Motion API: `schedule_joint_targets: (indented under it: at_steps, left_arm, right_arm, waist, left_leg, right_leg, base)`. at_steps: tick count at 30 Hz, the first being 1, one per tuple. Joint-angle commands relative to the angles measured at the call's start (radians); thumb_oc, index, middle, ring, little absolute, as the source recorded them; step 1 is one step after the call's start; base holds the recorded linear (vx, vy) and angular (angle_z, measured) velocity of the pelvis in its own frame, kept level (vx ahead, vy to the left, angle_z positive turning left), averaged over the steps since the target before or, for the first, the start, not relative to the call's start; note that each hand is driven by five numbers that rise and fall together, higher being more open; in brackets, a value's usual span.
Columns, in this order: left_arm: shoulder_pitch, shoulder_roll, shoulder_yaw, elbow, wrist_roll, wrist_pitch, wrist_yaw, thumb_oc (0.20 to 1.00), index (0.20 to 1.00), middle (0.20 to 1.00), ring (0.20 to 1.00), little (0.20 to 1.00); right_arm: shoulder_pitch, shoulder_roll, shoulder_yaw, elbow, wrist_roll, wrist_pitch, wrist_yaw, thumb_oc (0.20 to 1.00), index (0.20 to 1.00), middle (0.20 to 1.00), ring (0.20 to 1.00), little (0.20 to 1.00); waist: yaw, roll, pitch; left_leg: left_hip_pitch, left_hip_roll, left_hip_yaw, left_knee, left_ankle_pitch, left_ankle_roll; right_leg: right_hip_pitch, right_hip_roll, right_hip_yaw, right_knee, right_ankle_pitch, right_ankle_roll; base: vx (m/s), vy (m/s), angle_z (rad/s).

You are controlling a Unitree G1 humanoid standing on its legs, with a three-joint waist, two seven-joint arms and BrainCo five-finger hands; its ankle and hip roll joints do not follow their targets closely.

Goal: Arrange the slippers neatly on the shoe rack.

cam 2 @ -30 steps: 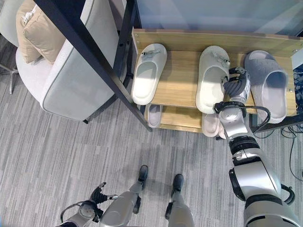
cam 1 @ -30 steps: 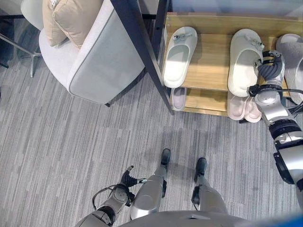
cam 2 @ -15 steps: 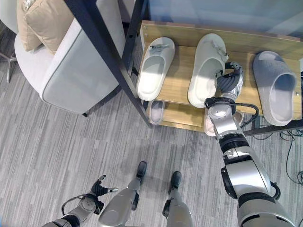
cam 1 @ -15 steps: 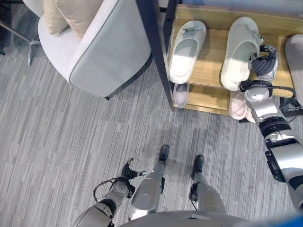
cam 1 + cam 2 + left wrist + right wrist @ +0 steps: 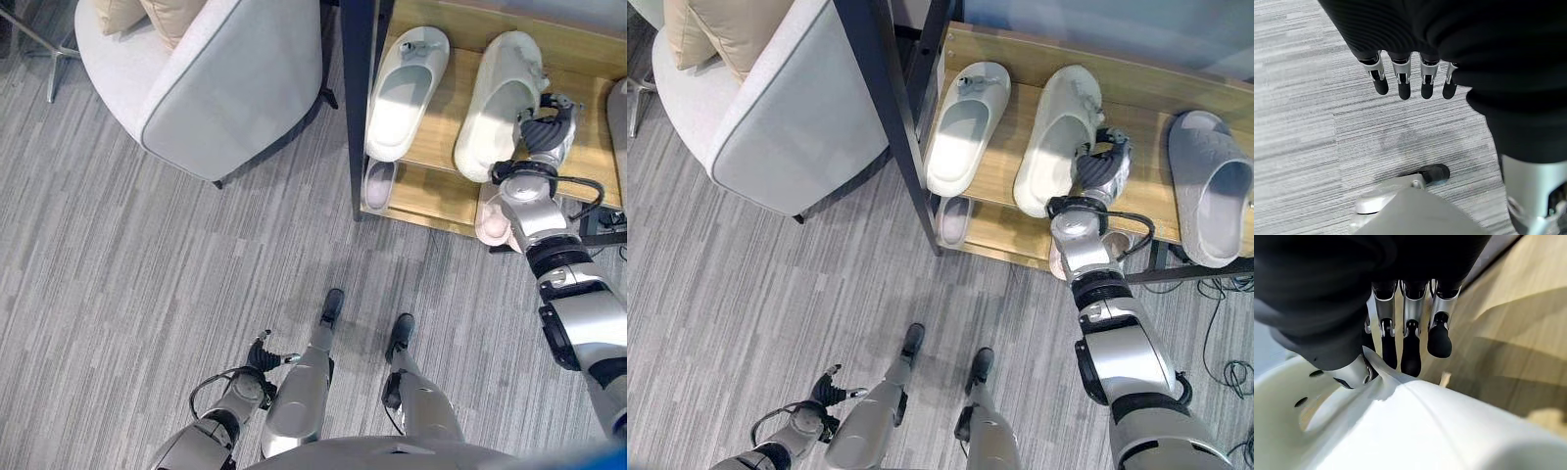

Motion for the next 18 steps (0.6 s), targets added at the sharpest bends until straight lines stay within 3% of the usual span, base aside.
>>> schedule_joint_targets:
  at_steps: [1,12,13,18]
  left_arm:
    - [-0.056,0.017,-0.02,0.06,-0.019,0.001,0.003,1.0,1.0,1.0,1.0,1.0]
    - [-0.076,0.008,-0.031,0.082,-0.038,0.011,0.01,1.0,1.0,1.0,1.0,1.0]
    - [-0.076,0.007,-0.029,0.087,-0.039,0.014,0.01,1.0,1.0,1.0,1.0,1.0]
    - [-0.081,-0.006,-0.031,0.091,-0.04,0.022,0.006,1.0,1.0,1.0,1.0,1.0]
  right_arm:
    - [-0.085,0.031,0.035,-0.029,-0.026,-0.025,0.002,0.2,0.2,0.2,0.2,0.2]
    - [-0.17,0.087,0.065,0.081,0.023,-0.012,-0.018,0.2,0.2,0.2,0.2,0.2]
    - [-0.171,0.086,0.073,0.096,0.007,0.002,-0.021,1.0,1.0,1.0,1.0,1.0]
    - [-0.154,0.091,0.078,0.087,-0.069,0.052,-0.047,1.0,1.0,1.0,1.0,1.0]
  waist:
    - [0.03,-0.057,-0.011]
    - [0.025,-0.061,-0.024]
    - [0.025,-0.062,-0.026]
    - [0.02,-0.062,-0.033]
  left_leg:
    - [0.038,0.009,0.026,-0.003,-0.116,-0.037]
    - [0.034,0.008,0.032,-0.003,-0.118,-0.038]
    - [0.033,0.007,0.03,-0.003,-0.119,-0.037]
    - [0.035,0.007,0.028,-0.003,-0.121,-0.037]
  right_leg:
    - [0.106,-0.136,-0.014,0.005,-0.006,0.117]
    - [0.095,-0.137,-0.007,0.005,-0.003,0.113]
    - [0.095,-0.136,-0.008,0.005,-0.004,0.114]
    - [0.096,-0.138,-0.008,0.005,-0.004,0.114]
  base:
    - [-0.03,0.04,0.0]
    - [0.0,0.004,-0.01]
    - [0.01,0.01,0.03]
    - [0.0,0.0,0.0]
